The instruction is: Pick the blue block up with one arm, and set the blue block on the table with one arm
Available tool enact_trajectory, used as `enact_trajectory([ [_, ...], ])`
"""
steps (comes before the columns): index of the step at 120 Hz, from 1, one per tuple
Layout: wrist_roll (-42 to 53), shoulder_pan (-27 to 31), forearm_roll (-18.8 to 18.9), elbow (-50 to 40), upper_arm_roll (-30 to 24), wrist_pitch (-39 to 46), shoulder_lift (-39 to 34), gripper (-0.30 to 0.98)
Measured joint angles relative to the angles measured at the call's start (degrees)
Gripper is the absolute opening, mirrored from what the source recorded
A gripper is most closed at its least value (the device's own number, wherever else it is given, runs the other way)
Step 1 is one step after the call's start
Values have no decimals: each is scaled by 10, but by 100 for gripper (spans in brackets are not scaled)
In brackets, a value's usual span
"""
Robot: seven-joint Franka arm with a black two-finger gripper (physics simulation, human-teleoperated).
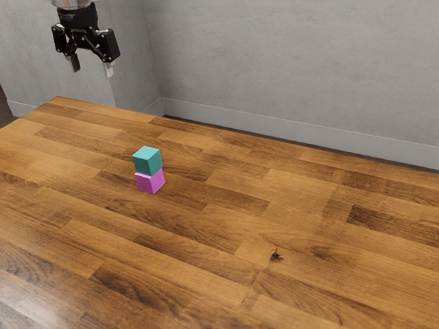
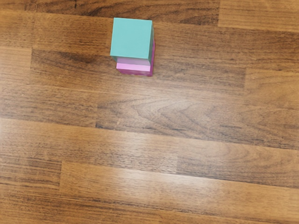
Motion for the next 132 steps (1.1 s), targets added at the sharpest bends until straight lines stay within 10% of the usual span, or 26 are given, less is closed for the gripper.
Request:
enact_trajectory([
  [28, 0, 0, -1, 18, 0, -1, -10, 69],
  [58, 0, -47, 1, 107, -148, 5, -100, 68],
  [114, -5, 4, -5, -232, 45, 185, -25, 69],
  [132, -6, 94, -4, -206, -17, 248, 35, 69],
])
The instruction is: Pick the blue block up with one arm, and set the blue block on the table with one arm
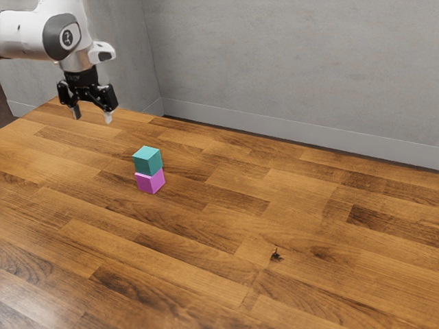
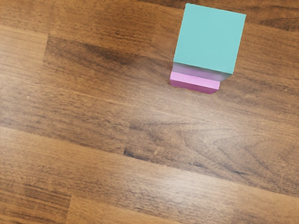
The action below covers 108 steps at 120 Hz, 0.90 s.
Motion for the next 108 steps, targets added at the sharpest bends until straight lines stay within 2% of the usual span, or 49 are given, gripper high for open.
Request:
enact_trajectory([
  [14, -1, 15, -2, 22, -13, 44, 69, 69],
  [26, 2, 16, -3, 80, -15, 70, 136, 69],
  [48, 55, 14, -18, 116, -35, 62, 167, 69],
  [60, 81, 14, -39, 165, -33, 58, 216, 69],
  [108, 183, 13, -80, 239, -33, 53, 293, 69],
])
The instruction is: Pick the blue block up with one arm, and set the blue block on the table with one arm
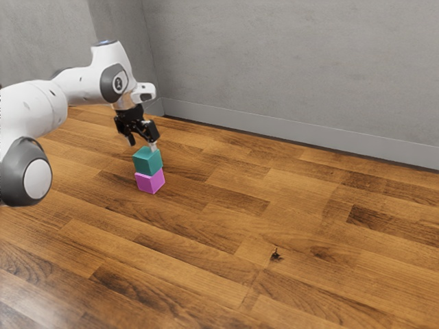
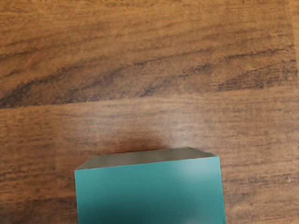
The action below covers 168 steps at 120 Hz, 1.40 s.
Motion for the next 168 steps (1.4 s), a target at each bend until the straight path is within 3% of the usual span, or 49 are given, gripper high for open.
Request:
enact_trajectory([
  [118, 20, 0, -1, 36, -2, -29, 47, 69],
  [168, -17, 0, 1, 42, -3, -25, 55, 69],
])
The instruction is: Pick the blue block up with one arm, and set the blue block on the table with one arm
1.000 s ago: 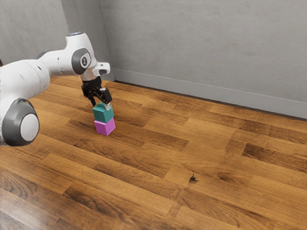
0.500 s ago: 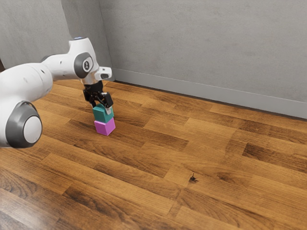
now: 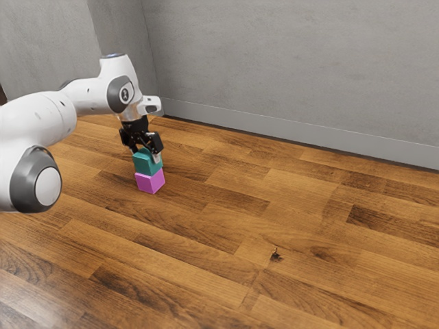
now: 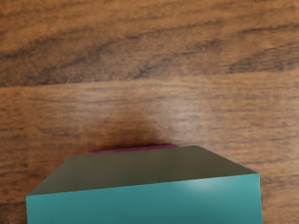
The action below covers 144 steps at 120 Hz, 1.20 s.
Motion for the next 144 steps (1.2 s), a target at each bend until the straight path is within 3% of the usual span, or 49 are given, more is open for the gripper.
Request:
enact_trajectory([
  [16, -13, 0, 0, 0, 0, 2, 3, 67],
  [44, -30, 0, 1, 0, 0, 5, 4, 45],
  [92, -54, -3, 13, 1, -12, -3, -12, 36],
  [120, -70, -91, 30, 20, -35, -3, 3, 36],
  [144, -83, -112, 31, 21, -47, 23, 47, 36],
])
